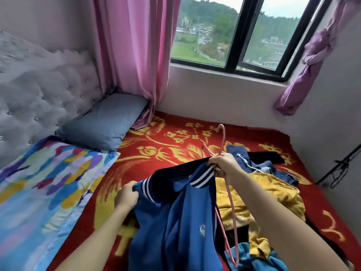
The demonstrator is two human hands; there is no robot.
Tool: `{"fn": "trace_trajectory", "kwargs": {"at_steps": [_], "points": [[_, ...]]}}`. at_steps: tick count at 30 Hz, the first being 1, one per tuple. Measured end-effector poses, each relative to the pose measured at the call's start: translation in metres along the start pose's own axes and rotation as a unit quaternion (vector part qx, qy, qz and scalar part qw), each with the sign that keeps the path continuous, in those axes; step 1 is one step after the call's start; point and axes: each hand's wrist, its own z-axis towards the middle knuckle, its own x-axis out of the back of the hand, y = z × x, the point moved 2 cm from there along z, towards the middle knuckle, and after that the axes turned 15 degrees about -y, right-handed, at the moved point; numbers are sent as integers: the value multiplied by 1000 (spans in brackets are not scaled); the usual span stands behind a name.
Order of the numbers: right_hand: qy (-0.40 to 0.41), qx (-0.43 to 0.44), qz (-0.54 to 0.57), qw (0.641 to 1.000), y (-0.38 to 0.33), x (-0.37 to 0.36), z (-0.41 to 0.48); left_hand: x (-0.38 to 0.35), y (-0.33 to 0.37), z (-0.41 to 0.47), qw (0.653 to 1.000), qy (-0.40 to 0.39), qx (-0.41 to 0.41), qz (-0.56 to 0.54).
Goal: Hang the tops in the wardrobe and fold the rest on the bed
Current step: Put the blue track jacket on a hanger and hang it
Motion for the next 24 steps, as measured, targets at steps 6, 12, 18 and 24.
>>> {"fn": "trace_trajectory", "kwargs": {"at_steps": [6, 12, 18, 24], "points": [[-12, 21, -15, 1000, -9, -13, -9, -34, 2, -7, 996, -72, 5, -50], [-22, 35, -16, 999, -14, -19, -22, -60, 16, -12, 991, -134, 10, 3], [45, 53, -9, 998, -11, 2, -27, -49, 15, -21, 997, 58, -43, 14], [70, 9, -94, 993, 18, 35, -13, -15, 27, -26, 981, -48, -156, 103]]}}
